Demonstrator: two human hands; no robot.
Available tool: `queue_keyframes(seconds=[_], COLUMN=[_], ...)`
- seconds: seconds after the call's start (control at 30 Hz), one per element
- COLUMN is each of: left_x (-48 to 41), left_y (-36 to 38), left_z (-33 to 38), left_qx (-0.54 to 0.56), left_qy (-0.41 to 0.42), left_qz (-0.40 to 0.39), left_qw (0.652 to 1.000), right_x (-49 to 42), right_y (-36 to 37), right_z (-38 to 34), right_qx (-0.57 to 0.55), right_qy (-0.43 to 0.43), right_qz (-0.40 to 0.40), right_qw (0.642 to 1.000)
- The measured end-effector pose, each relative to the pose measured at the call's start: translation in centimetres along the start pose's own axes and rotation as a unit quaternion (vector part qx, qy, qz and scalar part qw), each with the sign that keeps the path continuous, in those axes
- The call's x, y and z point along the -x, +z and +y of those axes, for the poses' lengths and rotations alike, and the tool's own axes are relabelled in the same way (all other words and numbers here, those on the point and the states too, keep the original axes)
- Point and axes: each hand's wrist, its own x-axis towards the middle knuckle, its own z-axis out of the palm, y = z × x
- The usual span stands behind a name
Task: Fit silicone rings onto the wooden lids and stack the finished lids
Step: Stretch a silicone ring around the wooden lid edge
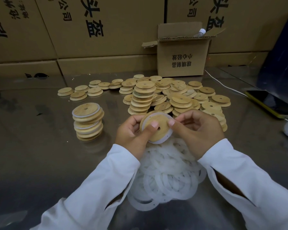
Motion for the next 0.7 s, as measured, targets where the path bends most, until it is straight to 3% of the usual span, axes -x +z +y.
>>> queue_keyframes(seconds=[0.17,0.47,0.7], left_x=[0.13,0.35,0.39], left_y=[-0.09,-0.02,0.15], left_z=[0.27,0.35,0.52], left_qx=[-0.005,-0.085,-0.076], left_qy=[0.001,0.041,0.034], left_qz=[-0.02,-0.055,-0.078], left_qw=[1.0,0.994,0.993], right_x=[-0.13,0.17,-0.42], right_y=[-0.29,-0.09,-0.46], right_z=[-0.11,-0.31,-0.47], right_qx=[0.013,0.019,-0.038], right_qy=[-0.018,-0.072,-0.019], right_qz=[0.003,-0.061,-0.087], right_qw=[1.0,0.995,0.995])
